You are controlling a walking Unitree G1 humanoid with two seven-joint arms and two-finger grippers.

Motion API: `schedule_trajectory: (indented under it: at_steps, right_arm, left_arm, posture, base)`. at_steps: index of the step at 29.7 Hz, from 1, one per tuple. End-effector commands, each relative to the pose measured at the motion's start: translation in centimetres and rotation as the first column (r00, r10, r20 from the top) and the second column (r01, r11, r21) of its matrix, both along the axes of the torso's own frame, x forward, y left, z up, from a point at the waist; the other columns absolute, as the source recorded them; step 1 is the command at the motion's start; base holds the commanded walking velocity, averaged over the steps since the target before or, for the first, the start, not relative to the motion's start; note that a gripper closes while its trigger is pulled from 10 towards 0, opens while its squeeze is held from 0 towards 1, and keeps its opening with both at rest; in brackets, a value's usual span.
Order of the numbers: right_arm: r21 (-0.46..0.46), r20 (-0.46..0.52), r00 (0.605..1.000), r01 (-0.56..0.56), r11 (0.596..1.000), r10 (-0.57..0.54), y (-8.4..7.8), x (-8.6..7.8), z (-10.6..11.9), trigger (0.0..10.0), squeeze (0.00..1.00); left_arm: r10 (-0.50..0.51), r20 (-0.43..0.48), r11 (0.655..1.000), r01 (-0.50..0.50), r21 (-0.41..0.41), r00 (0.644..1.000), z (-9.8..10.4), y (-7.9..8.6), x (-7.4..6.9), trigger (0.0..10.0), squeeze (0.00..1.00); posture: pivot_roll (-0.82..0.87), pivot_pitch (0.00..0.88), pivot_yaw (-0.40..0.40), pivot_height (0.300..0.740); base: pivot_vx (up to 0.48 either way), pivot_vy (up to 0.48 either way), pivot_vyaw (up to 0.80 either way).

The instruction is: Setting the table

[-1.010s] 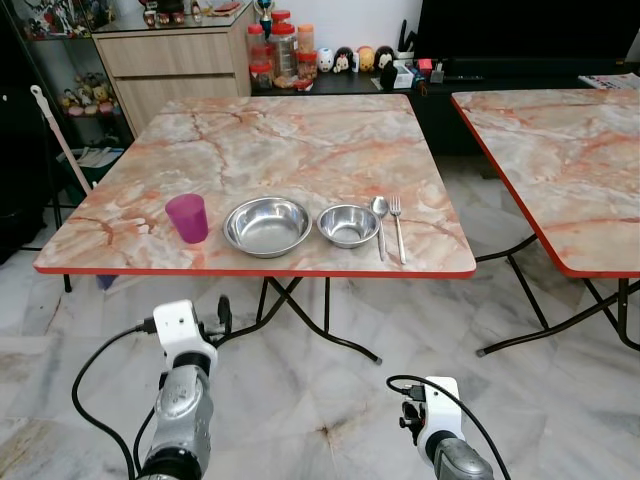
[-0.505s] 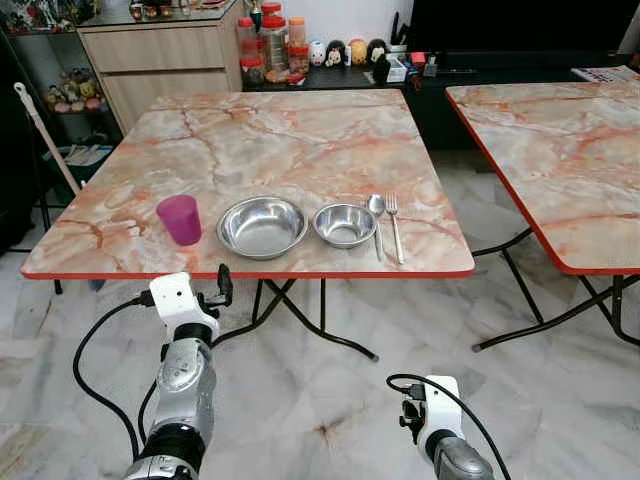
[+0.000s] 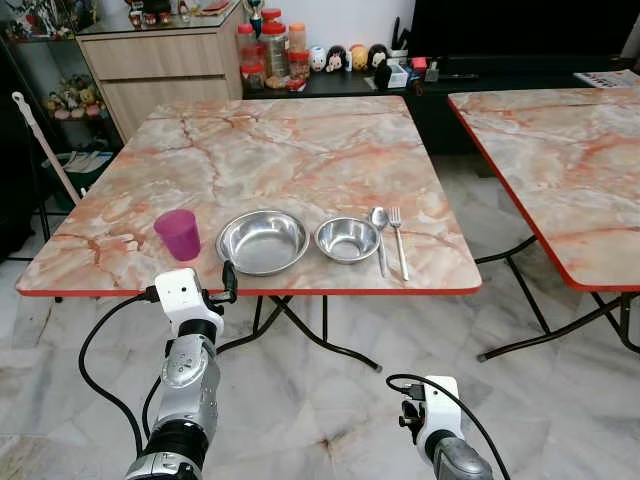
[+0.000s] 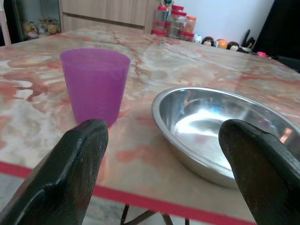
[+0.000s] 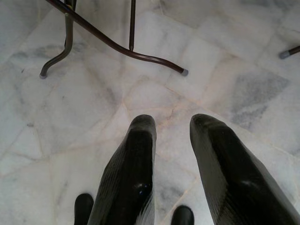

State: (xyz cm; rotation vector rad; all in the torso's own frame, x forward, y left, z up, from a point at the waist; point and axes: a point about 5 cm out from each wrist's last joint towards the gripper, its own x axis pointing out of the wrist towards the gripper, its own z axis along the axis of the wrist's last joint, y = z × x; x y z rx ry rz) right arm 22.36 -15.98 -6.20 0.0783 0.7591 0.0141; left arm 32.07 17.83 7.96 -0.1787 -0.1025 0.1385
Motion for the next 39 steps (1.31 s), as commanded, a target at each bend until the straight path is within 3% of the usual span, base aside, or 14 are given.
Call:
schedule_trajectory:
  at_steps: [1,6,8,28,39]
  right_arm:
    - [0.004,0.010,1.000,0.001,1.000,-0.001,0.2,0.3,0.2,10.0,0.00]
    - [0.002,0.014,0.999,-0.035,0.999,0.035,0.5,0.2,0.2,10.0,0.00]
    - [0.018,0.010,1.000,0.001,1.000,-0.001,0.4,0.2,0.1,10.0,0.00]
    - [0.012,0.000,1.000,-0.011,1.000,0.011,0.4,-0.1,-0.1,10.0,0.00]
    - [0.010,-0.007,1.000,-0.017,1.000,0.017,0.5,-0.3,-0.2,10.0,0.00]
  left_arm:
    - [0.000,0.034,1.000,0.000,0.001,0.999,1.2,0.2,0.6,10.0,0.00]
    - [0.002,0.039,1.000,-0.002,-0.001,0.999,1.2,0.2,0.6,10.0,0.00]
    - [0.003,0.042,1.000,-0.002,-0.003,0.999,1.3,0.2,0.6,10.0,0.00]
    - [-0.004,0.069,1.000,0.004,-0.002,0.998,1.8,0.7,0.0,10.0,0.00]
    - [0.008,0.063,0.999,-0.006,-0.037,0.998,1.7,1.4,-2.1,10.0,0.00]
  posture:
    - [0.06,0.000,0.032,0.740]
    - [0.06,0.000,0.030,0.740]
    - [0.06,0.000,0.029,0.740]
    - [0.06,0.000,0.035,0.740]
    - [0.07,0.000,0.034,0.740]
  base:
    - [0.337,0.000,0.00]
    - [0.338,0.000,0.54]
    - [0.337,0.000,0.00]
    - [0.331,0.000,0.00]
    - [0.000,0.000,0.00]
